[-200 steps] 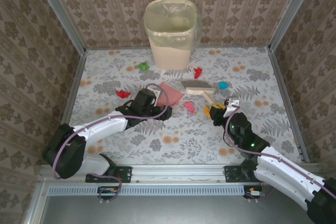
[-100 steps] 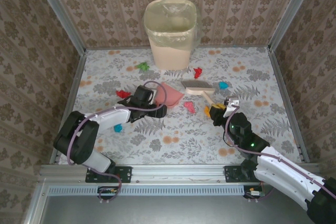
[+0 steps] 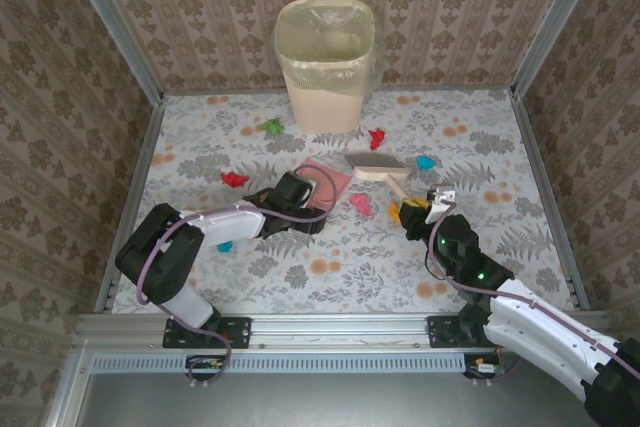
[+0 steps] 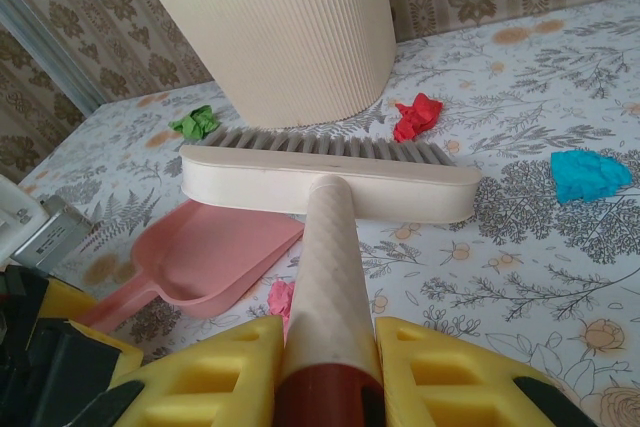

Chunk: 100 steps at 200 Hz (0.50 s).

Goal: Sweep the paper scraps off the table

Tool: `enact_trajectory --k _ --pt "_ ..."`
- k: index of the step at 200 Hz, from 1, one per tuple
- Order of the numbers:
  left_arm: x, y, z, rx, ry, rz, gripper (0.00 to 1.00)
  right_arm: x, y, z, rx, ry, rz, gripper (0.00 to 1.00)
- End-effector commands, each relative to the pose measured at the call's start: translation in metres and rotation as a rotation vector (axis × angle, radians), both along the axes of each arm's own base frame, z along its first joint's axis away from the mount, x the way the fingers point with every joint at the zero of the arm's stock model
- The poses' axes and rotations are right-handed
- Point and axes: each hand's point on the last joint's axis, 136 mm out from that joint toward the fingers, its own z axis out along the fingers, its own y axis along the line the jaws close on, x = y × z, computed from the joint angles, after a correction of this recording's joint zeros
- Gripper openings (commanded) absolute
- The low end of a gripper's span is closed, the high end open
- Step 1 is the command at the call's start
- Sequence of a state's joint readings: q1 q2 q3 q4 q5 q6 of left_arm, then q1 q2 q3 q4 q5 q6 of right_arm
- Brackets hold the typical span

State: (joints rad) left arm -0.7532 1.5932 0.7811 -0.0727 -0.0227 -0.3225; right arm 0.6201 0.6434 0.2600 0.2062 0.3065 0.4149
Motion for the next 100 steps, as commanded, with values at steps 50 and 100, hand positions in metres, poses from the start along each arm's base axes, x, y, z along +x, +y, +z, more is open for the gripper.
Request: enact_trajectory --k 50,100 --pt "0.002 0.005 0.012 0.062 -0.17 0.033 0.63 0.003 0.002 0.026 0.028 -0.076 -0.003 0.0" --pt "-0.001 0.012 0.016 -0.027 -0.234 0.085 0.62 0.004 0.002 0.025 0.028 -0.075 -0.003 0.0"
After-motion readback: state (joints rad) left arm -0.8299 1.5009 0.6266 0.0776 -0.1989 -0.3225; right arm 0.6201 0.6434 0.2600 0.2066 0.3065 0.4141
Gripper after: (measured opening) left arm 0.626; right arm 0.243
